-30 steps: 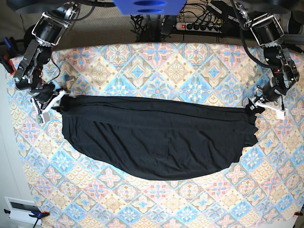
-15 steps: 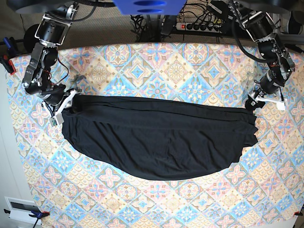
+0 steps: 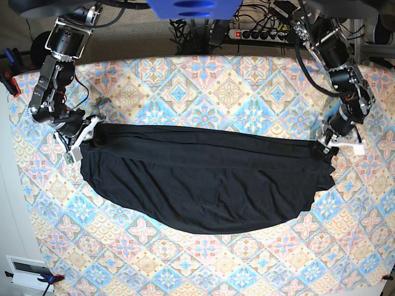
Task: Layout the t-shirt on the table in an organized manner, then fold the t-shirt properly
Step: 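Lower the held shirt edge with both grippers onto the table, then drag the shirt edge with both grippers away from the shirt body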
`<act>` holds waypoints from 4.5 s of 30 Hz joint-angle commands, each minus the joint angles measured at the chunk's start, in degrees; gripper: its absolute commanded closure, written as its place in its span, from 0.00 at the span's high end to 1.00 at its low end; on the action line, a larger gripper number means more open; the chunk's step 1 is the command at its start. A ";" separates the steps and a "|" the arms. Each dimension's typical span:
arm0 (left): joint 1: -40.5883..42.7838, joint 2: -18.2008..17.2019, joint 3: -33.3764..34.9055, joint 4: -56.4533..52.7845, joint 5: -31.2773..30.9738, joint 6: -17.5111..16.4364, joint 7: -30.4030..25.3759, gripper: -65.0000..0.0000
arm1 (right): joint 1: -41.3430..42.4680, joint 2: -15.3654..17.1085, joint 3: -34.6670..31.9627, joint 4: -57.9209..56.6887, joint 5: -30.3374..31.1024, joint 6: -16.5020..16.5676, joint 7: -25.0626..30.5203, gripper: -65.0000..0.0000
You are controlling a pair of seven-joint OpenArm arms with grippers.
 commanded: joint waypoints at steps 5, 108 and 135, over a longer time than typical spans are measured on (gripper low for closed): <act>-4.08 0.88 0.47 -4.64 2.51 1.26 1.64 0.57 | 0.92 0.99 0.50 1.09 0.88 0.12 1.13 0.17; 5.86 -4.66 2.49 16.19 3.66 1.18 2.88 0.00 | 1.27 -1.03 16.94 -11.74 9.76 0.12 -3.18 0.00; 23.00 -8.79 -1.37 24.55 -1.71 1.18 3.58 0.00 | -14.99 0.82 16.58 0.74 9.76 0.12 -4.23 0.00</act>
